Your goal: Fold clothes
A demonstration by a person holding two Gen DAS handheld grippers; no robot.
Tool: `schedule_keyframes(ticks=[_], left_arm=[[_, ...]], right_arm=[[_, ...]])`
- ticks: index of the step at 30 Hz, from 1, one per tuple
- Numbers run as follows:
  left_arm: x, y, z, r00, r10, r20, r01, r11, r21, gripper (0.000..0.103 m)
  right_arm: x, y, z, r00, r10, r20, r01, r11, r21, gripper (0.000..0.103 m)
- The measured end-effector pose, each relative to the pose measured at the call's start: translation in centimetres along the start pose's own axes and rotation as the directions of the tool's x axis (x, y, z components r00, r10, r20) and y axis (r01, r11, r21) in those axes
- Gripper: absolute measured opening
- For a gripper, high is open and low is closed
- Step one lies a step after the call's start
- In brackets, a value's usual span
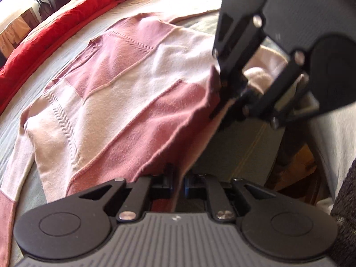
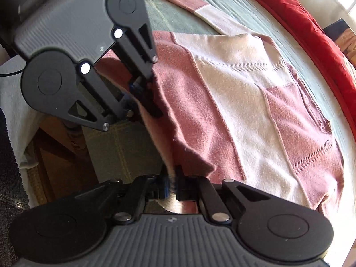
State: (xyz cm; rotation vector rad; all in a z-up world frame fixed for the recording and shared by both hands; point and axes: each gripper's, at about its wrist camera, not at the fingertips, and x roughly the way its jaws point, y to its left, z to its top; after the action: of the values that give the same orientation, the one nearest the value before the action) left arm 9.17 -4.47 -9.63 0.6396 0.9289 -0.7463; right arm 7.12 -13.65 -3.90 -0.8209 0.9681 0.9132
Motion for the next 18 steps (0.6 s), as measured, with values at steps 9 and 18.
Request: schedule_keyframes(ticks=[9,18], left_arm=[[-1.1,-1.8,-1.2,0.987,-0.125,-0.097,0.129,0.991,0.041,0.001],[-2.2,-1.8,-2.1,0.976,-0.161,-0.147,0.166,0.986,0.022,0.012]], right_arm=[[0.5,2.2,-0.9,0.975,0.182,-0.124,-0.186,0.982,-0.027,0.008],[-1.1,0.6,-2.2,0.959,0.231,-0.165,-0.229,0.973,0.032,0.028]])
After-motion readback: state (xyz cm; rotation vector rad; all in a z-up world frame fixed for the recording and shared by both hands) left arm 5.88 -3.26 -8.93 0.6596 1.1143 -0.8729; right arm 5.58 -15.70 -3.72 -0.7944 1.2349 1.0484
